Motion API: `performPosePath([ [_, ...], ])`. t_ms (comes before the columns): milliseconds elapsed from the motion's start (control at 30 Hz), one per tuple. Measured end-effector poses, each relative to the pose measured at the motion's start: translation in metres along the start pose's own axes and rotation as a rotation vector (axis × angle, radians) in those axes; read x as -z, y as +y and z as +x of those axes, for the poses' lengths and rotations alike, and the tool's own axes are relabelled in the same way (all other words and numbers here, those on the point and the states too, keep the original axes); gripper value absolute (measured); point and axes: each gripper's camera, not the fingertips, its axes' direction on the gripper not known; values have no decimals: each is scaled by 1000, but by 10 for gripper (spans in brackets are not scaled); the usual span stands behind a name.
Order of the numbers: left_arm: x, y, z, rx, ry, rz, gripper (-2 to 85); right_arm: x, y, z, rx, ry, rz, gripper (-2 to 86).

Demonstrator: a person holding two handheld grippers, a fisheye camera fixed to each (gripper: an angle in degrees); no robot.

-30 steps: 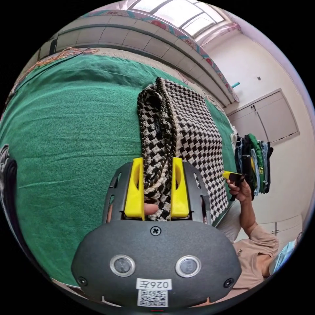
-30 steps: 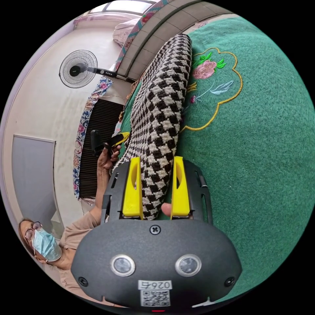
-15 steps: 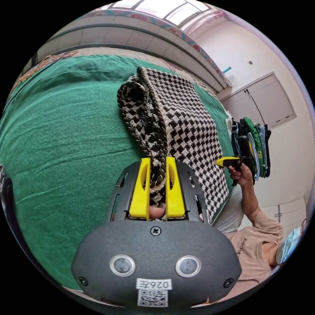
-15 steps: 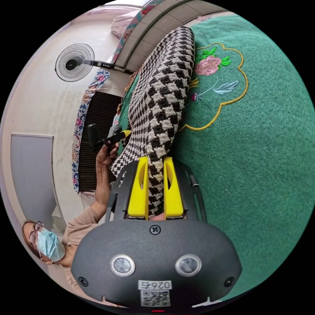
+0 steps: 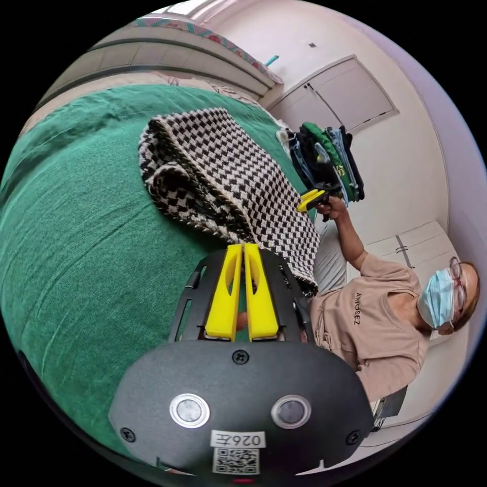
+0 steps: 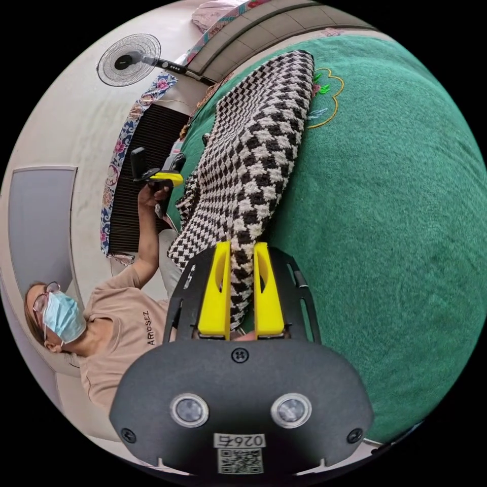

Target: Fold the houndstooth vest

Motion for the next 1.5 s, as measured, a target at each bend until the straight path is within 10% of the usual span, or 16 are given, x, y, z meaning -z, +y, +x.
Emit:
performPosePath([
  [433,45,8,-88,338,-36,296,183,62,-19,90,-99,3,401,118],
  [1067,142,-58,-88,213,-93,371,184,67,-138,222,-127,-115,359,110],
  [1300,190,-91,-27,160,-447,277,97,103,-141,237,-77,-58,328,100],
  [1500,253,-98,-32,153,-287,273,107,143,-123,240,-17,2,338,96],
])
